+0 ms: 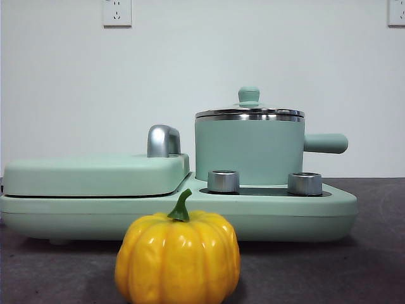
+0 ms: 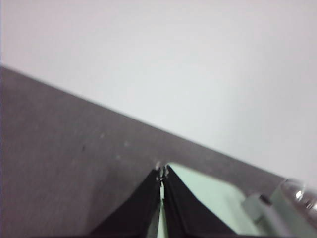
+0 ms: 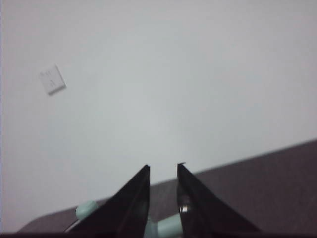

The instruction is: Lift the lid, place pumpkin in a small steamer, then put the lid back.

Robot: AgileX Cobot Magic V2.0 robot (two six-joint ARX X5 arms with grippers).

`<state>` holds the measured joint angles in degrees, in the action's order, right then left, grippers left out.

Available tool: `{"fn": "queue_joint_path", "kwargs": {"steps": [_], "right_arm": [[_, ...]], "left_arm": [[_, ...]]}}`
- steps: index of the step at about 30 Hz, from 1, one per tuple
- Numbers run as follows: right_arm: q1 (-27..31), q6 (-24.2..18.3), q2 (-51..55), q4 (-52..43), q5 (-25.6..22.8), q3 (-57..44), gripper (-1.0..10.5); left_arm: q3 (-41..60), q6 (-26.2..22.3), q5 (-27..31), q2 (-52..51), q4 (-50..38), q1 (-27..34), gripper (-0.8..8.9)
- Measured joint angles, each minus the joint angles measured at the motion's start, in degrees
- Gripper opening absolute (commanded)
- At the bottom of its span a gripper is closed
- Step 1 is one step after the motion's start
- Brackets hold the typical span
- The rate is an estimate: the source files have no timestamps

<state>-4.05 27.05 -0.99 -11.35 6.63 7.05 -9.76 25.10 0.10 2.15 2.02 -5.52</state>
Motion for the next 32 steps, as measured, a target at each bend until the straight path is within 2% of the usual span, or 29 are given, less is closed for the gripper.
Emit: {"fn": "queue_joint_path", "kwargs": {"steps": [5,10,16,20,24,28,32], "right_arm": [[0.0,-0.2,-4.3,8.0,3.8,7.1,0.9],[0.0,-0.2,-10.4,12.0,8.3,13.6,0.9],[0.0,-1.6,-19.4,16.5,12.7,23.3,0.9],[0.0,-6.3,-26.1,18.0,17.2,29.5,0.9],[0.0,-12.1,-31.6,18.5,19.3,34.9,0.9],[0.0,-17.0,-36.7,22.0,20.2,40.0,0.9],[-0.2,-21.1,-41.7,26.8,20.2,43.9,0.1]], "left_arm": [[-7.9,0.0,-0.2,5.8,5.4,0.0,0.10],[-17.5,-0.1,-2.1,14.1,10.6,0.0,0.10],[-27.5,-3.0,-9.6,24.6,12.5,0.0,0.10],[-32.3,-5.7,-15.1,31.2,12.6,0.0,0.10],[-36.2,-8.8,-20.1,37.9,14.1,-0.1,0.10],[-39.1,-12.4,-21.1,43.7,16.1,-1.4,0.10],[-42.1,-16.3,-21.2,47.5,16.4,-3.2,0.10]]}}
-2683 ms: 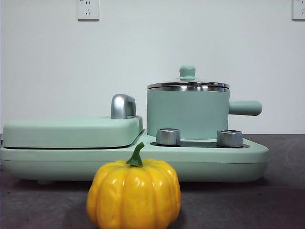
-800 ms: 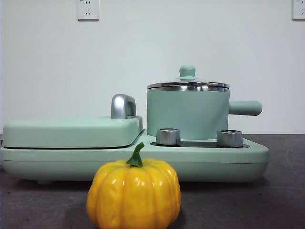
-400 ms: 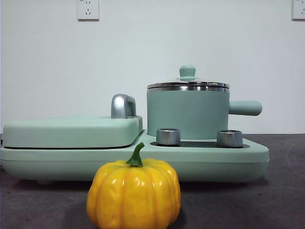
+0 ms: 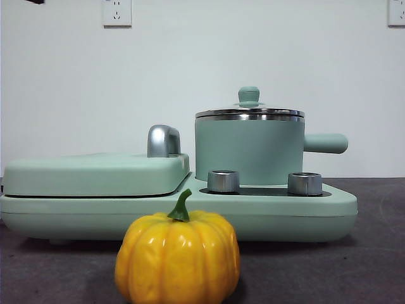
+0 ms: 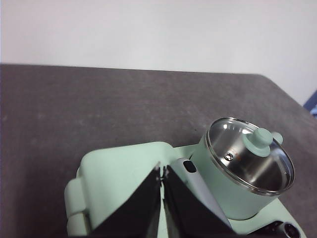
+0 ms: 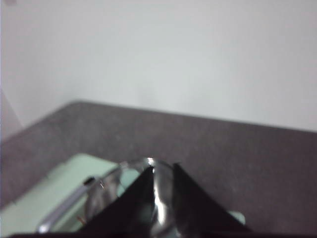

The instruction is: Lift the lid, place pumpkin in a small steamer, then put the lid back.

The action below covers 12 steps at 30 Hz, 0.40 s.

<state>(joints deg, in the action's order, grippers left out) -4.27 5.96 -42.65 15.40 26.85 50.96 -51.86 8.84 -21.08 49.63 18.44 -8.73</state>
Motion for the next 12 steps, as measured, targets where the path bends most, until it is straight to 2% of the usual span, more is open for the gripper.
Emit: {"fn": "queue_joint_path", "kwargs": {"steps": [7,12], "right_arm": [[-2.7,-4.3,-4.9,1.3,0.0,1.2,0.1],[-6.7,-7.5,-7.9,2.2,0.0,1.3,0.1]], "left_arm": [[-3.2,-4.0,-0.1,4.7,0.6,-3.1,0.10],[-4.8,-6.6,-0.1,7.8,0.7,-6.0,0.10]]}}
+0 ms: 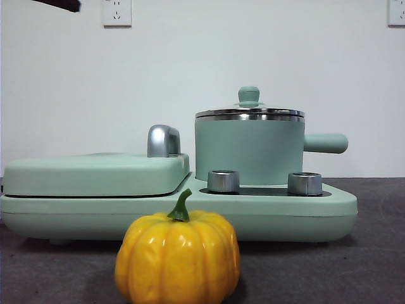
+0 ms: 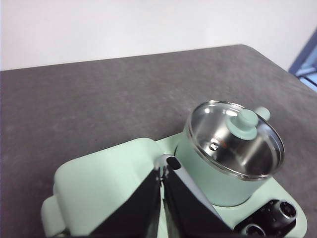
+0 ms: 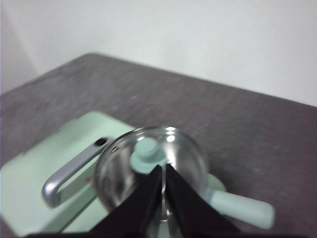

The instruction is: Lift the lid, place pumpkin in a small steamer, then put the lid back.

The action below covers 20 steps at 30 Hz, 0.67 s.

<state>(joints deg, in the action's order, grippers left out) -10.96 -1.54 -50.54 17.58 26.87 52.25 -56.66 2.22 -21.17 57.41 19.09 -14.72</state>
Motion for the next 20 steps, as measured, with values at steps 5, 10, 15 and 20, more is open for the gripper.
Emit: {"fn": "queue_joint_path", "kwargs": {"steps": [5,10,15,20], "right_arm": [[-4.0,-4.0,-2.1,0.0,0.0,0.0,0.1],[-5.9,-4.7,-2.8,0.2,0.0,0.0,0.7],[-6.3,-5.1,-2.8,1.3,0.0,0.0,3.0],[-6.3,-5.1,-2.8,2.0,0.0,0.0,3.2]], "left_arm": [[-0.5,-6.4,0.0,2.1,-0.1,-3.2,0.10],[-0.5,-12.8,0.0,3.0,-0.2,-5.0,0.48],[-0.5,-14.1,0.0,3.0,-0.4,-5.0,2.59],[-0.5,-14.7,0.0,3.0,-0.5,-5.1,2.89]]}}
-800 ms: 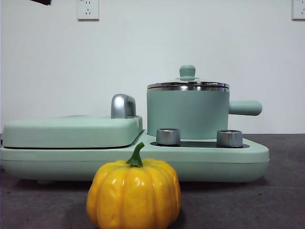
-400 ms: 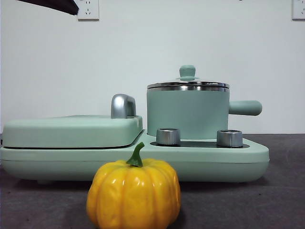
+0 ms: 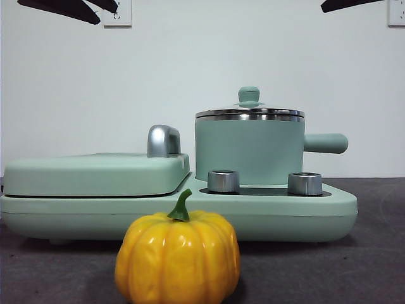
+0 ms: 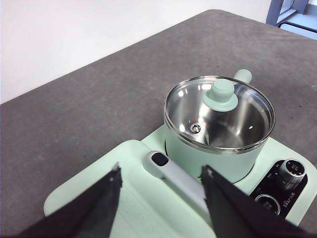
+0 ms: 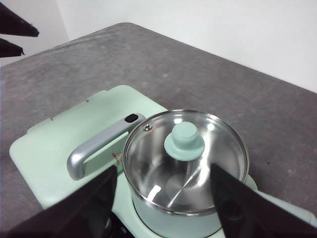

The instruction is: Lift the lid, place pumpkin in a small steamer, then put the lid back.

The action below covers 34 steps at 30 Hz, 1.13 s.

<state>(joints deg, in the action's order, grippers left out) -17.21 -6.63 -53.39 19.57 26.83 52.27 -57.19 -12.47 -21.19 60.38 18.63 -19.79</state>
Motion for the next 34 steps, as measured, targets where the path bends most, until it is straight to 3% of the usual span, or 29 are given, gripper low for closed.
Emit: {"fn": "queue_joint_path", "kwargs": {"steps": [10,24,34], "right_arm": [[0.0,0.0,0.2,0.2,-0.9,0.0,3.2],[0.0,2.1,0.9,0.3,-0.9,0.0,3.2],[0.0,2.4,0.9,0.3,-0.9,0.0,3.2]], "left_arm": [[-0.1,0.0,0.0,1.6,-5.7,-3.3,2.85],[-0.1,4.1,0.2,16.0,-24.9,-10.7,2.80],[-4.0,4.4,0.3,26.0,-28.4,-13.3,2.80]]}}
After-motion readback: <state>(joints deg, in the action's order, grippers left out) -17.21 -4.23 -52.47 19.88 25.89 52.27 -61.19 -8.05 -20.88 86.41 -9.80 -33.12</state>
